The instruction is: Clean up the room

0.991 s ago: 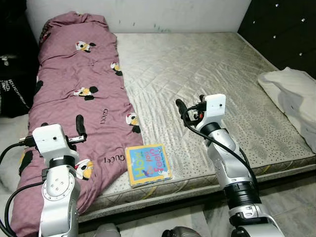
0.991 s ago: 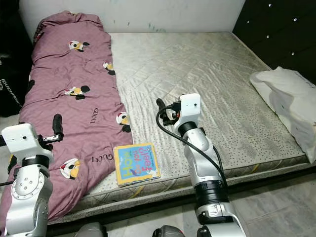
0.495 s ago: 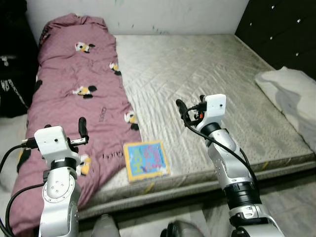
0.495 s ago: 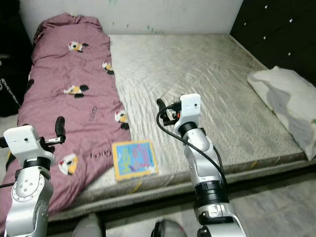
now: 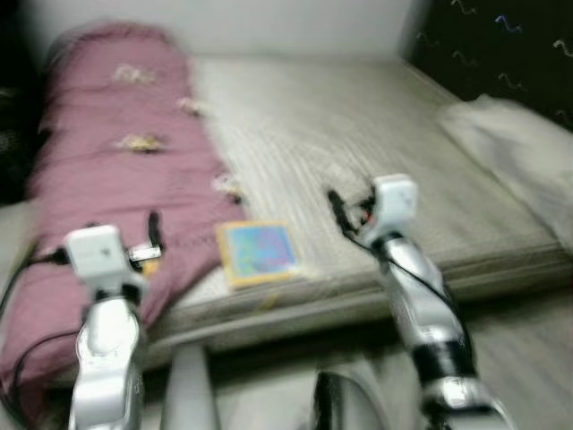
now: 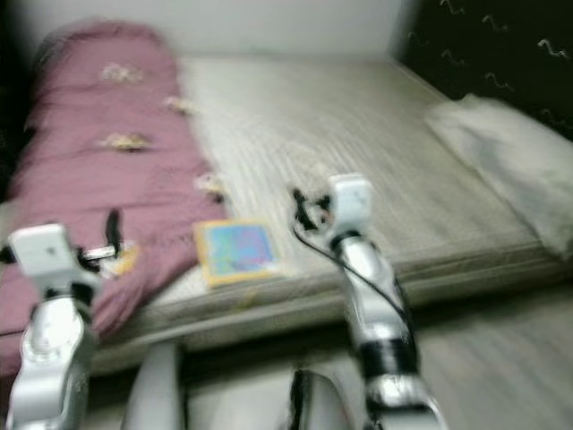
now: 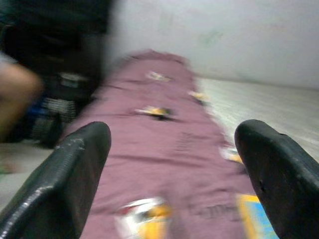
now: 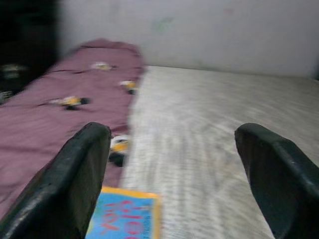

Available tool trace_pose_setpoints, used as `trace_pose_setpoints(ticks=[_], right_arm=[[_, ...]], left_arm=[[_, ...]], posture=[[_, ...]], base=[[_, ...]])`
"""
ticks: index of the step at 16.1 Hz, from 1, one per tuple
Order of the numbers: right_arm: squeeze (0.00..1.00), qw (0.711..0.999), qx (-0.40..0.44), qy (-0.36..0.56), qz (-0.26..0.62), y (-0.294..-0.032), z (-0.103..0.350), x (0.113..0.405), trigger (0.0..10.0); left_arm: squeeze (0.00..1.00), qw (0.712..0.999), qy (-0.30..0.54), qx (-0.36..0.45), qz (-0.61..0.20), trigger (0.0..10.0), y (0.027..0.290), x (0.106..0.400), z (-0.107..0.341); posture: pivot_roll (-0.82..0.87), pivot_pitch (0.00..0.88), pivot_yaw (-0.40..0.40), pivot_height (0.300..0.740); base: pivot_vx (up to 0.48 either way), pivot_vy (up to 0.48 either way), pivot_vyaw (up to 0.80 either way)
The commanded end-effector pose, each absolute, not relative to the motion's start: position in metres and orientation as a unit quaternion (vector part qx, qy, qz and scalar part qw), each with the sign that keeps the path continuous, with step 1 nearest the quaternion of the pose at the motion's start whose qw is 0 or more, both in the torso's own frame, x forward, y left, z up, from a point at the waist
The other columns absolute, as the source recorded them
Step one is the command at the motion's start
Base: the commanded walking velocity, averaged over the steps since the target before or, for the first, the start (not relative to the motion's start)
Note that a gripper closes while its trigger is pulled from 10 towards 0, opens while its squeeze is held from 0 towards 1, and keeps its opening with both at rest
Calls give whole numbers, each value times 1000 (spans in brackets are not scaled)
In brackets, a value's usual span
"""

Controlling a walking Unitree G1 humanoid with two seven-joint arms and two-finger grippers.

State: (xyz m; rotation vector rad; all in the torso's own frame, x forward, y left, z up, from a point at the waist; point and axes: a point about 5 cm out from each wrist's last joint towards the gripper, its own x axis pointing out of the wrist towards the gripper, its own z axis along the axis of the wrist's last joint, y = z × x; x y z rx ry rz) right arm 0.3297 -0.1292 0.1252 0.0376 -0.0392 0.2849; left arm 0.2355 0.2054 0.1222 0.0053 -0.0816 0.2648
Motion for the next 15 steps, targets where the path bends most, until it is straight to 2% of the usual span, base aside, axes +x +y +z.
trace_pose_setpoints(ticks=[1, 8, 11, 15], right_arm=[[0, 989, 23, -12, 145, -127, 122, 327, 10000], [0, 994, -18, 1, 112, -164, 114, 308, 10000], [0, 992, -23, -4, 127, -156, 117, 310, 10000], [0, 990, -17, -1, 142, -148, 118, 310, 10000]], left_arm=[[0, 992, -10, -5, 123, 10000, 205, 233, 110], [0, 995, 18, 74, 60, 10000, 209, 217, 99], [0, 996, 3, 80, 32, 10000, 201, 222, 104], [0, 997, -8, 54, 46, 10000, 198, 222, 108]], posture=[[38, 0, -85, 624], [25, 0, -90, 624], [22, 0, -86, 624], [25, 0, -91, 624]], base=[[0, 0, 0], [0, 0, 0], [0, 0, 0], [0, 0, 0]])
